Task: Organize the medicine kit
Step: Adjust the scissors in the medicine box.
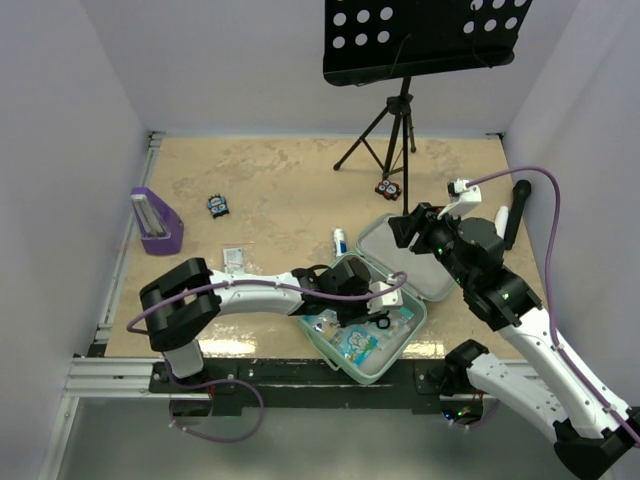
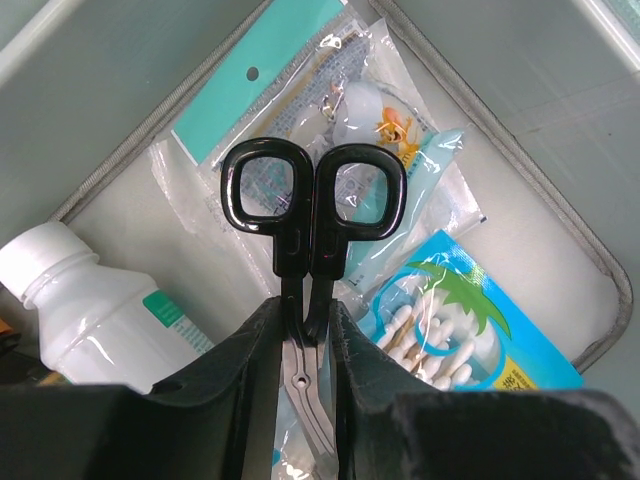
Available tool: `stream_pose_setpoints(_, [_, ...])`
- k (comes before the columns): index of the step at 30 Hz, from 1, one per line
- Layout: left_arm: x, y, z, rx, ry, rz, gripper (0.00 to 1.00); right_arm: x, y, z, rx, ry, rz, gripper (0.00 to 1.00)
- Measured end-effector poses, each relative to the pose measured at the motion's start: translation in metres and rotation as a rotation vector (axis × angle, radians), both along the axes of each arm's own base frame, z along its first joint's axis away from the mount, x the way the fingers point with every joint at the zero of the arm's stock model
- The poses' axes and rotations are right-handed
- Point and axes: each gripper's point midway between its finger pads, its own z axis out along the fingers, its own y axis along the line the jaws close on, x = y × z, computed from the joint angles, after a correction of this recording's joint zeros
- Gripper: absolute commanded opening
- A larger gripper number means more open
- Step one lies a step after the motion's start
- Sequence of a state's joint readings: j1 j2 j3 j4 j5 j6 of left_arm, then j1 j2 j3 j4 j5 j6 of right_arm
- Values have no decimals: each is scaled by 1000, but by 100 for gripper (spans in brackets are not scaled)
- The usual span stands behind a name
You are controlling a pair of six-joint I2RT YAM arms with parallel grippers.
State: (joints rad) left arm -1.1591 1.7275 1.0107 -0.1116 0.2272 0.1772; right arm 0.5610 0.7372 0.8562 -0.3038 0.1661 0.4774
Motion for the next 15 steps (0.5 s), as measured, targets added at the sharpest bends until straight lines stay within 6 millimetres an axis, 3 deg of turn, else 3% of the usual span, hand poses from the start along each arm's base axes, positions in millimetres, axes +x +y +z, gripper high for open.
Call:
stream_pose_setpoints(7, [-2, 6, 5, 14, 3, 3, 8, 1, 0, -2, -13, 4, 2, 58])
stream_pose_setpoints(15, [7, 4, 39, -57, -41, 60, 0, 4, 2, -4, -23, 11, 3, 58])
